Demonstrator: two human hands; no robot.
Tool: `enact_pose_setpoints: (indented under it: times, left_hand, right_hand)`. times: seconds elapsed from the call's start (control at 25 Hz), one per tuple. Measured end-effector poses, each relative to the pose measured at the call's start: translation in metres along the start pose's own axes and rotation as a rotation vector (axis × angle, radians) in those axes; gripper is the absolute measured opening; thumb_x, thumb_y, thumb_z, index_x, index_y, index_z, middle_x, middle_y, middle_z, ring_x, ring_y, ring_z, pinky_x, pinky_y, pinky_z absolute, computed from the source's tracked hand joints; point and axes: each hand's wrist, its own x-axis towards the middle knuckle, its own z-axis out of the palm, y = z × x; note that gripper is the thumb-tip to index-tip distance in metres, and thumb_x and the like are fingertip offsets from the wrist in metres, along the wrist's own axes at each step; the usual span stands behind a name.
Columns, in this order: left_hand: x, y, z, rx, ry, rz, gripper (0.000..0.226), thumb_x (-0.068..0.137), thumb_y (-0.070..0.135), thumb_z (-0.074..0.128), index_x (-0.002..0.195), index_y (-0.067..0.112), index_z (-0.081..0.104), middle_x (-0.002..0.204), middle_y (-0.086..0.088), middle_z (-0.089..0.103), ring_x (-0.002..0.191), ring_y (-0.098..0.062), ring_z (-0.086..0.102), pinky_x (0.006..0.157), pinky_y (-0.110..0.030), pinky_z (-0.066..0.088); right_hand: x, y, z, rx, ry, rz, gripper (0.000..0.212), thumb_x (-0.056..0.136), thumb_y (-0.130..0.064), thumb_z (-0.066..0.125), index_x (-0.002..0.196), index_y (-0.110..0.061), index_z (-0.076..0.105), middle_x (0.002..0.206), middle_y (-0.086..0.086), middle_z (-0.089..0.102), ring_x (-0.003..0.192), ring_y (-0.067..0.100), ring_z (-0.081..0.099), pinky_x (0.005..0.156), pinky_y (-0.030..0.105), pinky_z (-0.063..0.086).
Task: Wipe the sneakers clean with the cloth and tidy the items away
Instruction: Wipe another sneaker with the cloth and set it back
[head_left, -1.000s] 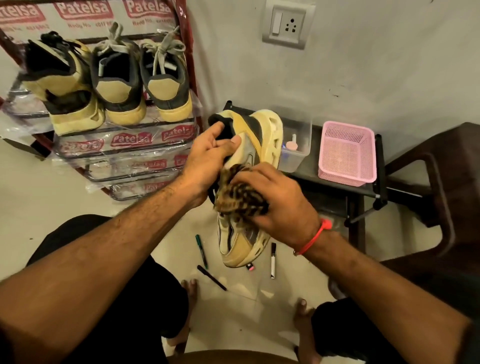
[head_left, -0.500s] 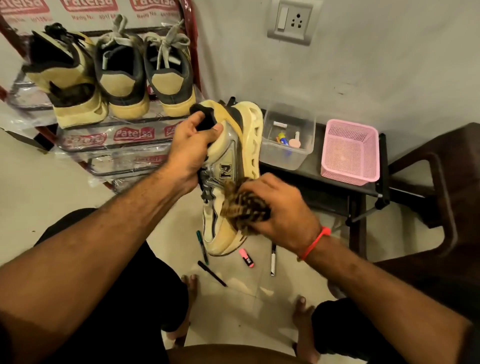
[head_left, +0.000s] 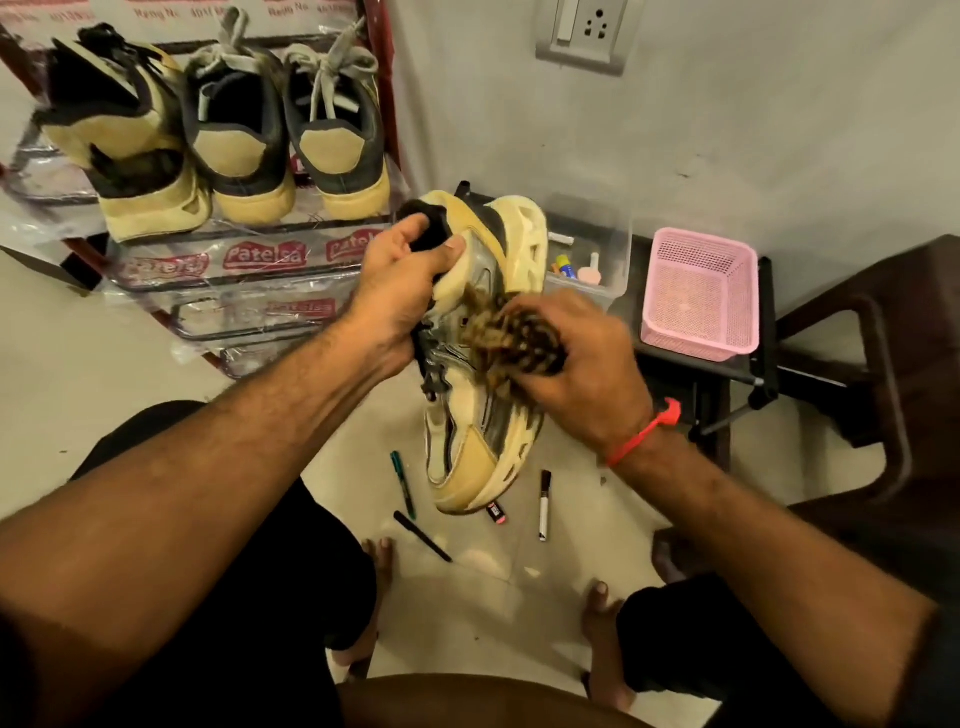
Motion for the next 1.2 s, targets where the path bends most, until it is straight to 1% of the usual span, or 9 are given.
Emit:
enact_pose_setpoints:
  times: [0.08,0.16,0.28,0.4,0.56,0.72,0.8,1.0,1.2]
  left_hand:
    - [0.002,0.006,-0.012,-0.002,0.059,0.014,0.045,0.098,0.003,0.061,0.142,0.009,0.053,0.12,-0.007,0.074,0.102,-0.018,0.074,0.078,-0.031,0.061]
    - [-0.004,0.005,-0.013,0.027,0.049,0.001,0.044,0.099,0.005,0.06,0.142,0.011,0.054,0.12,-0.005,0.074,0.104,-0.018,0.073,0.083,-0.034,0.061]
    - [-0.02,-0.003,0.004,0.129,-0.059,-0.01,0.031,0.1,0.009,0.059,0.13,0.015,0.061,0.115,-0.006,0.076,0.104,-0.02,0.073,0.091,-0.04,0.06]
    - [-0.032,-0.006,0.02,0.139,-0.114,-0.018,0.019,0.098,0.008,0.062,0.113,0.02,0.065,0.1,-0.009,0.078,0.091,-0.02,0.075,0.081,-0.035,0.061]
    - [-0.018,-0.004,0.009,0.228,-0.026,0.031,0.039,0.099,0.011,0.063,0.137,0.009,0.056,0.101,-0.008,0.078,0.094,-0.02,0.076,0.085,-0.038,0.061]
    - [-0.007,-0.005,-0.001,0.212,0.138,0.054,0.037,0.097,0.012,0.066,0.133,0.013,0.059,0.105,0.0,0.078,0.097,-0.016,0.075,0.091,-0.042,0.06]
    - [-0.009,-0.005,0.001,0.224,0.11,0.044,0.035,0.097,0.013,0.065,0.132,0.014,0.06,0.103,0.0,0.078,0.096,-0.015,0.075,0.09,-0.041,0.061]
    - [-0.011,-0.006,0.007,0.208,0.044,0.005,0.044,0.098,0.015,0.065,0.14,0.011,0.054,0.108,-0.001,0.077,0.099,-0.015,0.074,0.093,-0.041,0.059]
    - [-0.023,-0.01,0.011,0.28,-0.089,0.016,0.038,0.1,0.012,0.06,0.138,0.012,0.054,0.104,-0.011,0.078,0.099,-0.027,0.075,0.093,-0.05,0.058]
  right_hand:
    - [-0.03,-0.015,0.018,-0.013,-0.175,-0.097,0.051,0.076,-0.033,0.081,0.118,-0.01,0.064,0.11,0.007,0.063,0.103,0.019,0.06,0.088,0.037,0.056]
    - [-0.034,-0.013,0.019,-0.056,-0.192,-0.161,0.052,0.078,-0.033,0.079,0.121,-0.01,0.063,0.113,0.008,0.06,0.105,0.021,0.059,0.088,0.039,0.057]
    - [-0.003,0.002,0.0,-0.069,0.039,-0.025,0.049,0.08,-0.034,0.072,0.12,-0.008,0.063,0.113,0.011,0.063,0.106,0.022,0.059,0.092,0.036,0.055]
    - [0.008,0.005,-0.008,-0.021,0.166,0.092,0.044,0.081,-0.029,0.07,0.12,-0.01,0.063,0.114,0.007,0.063,0.109,0.019,0.058,0.096,0.033,0.052]
    - [-0.01,-0.005,0.002,-0.016,-0.084,0.094,0.056,0.084,-0.034,0.073,0.133,-0.015,0.054,0.125,0.006,0.054,0.115,0.012,0.05,0.101,0.021,0.045]
    - [-0.025,-0.013,0.016,-0.026,-0.295,-0.066,0.059,0.08,-0.029,0.079,0.131,-0.014,0.054,0.122,0.009,0.054,0.109,0.019,0.055,0.093,0.035,0.053]
    - [-0.027,-0.019,0.022,-0.049,-0.332,-0.16,0.056,0.082,-0.03,0.077,0.131,-0.015,0.055,0.122,0.01,0.052,0.108,0.022,0.055,0.087,0.04,0.057]
    - [-0.014,-0.013,0.011,0.012,-0.154,-0.074,0.055,0.08,-0.025,0.08,0.129,-0.013,0.058,0.123,0.008,0.055,0.113,0.019,0.054,0.095,0.034,0.053]
    - [0.003,0.005,-0.001,0.08,0.038,0.142,0.05,0.08,-0.03,0.076,0.124,-0.014,0.059,0.122,0.005,0.062,0.117,0.019,0.056,0.099,0.042,0.051]
